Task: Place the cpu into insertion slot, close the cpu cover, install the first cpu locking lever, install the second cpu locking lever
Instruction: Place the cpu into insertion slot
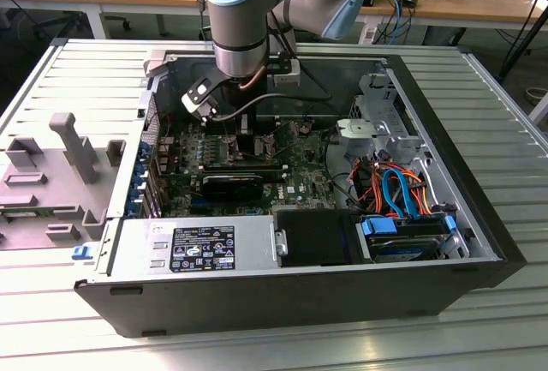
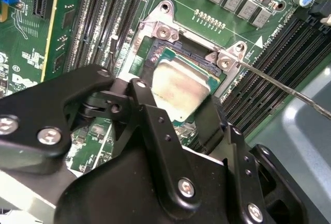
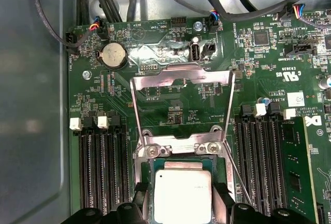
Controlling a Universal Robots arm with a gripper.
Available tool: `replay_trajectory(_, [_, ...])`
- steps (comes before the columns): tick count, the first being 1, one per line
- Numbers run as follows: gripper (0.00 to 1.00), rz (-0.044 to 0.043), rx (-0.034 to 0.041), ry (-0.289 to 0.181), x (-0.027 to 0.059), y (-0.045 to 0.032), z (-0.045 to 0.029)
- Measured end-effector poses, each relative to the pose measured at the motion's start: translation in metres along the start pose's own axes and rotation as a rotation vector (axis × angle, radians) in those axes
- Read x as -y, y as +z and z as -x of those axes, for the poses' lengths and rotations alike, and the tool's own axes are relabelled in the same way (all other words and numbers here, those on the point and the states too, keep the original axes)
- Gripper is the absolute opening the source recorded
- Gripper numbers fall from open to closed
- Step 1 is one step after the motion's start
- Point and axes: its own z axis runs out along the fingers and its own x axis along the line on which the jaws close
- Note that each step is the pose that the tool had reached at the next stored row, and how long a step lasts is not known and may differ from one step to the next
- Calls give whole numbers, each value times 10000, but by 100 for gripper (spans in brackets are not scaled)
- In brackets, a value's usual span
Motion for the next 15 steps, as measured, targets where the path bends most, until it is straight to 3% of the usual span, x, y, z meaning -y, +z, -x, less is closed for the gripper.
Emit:
replay_trajectory(1, [54, 1, -6, 0, 0, 0, 0])
replay_trajectory(13, [54, 32, -13, -16, 40, -25, 1])
replay_trajectory(14, [54, 33, 14, -126, 41, -25, 1])
replay_trajectory(15, [54, 39, 103, -274, 42, -26, 1])
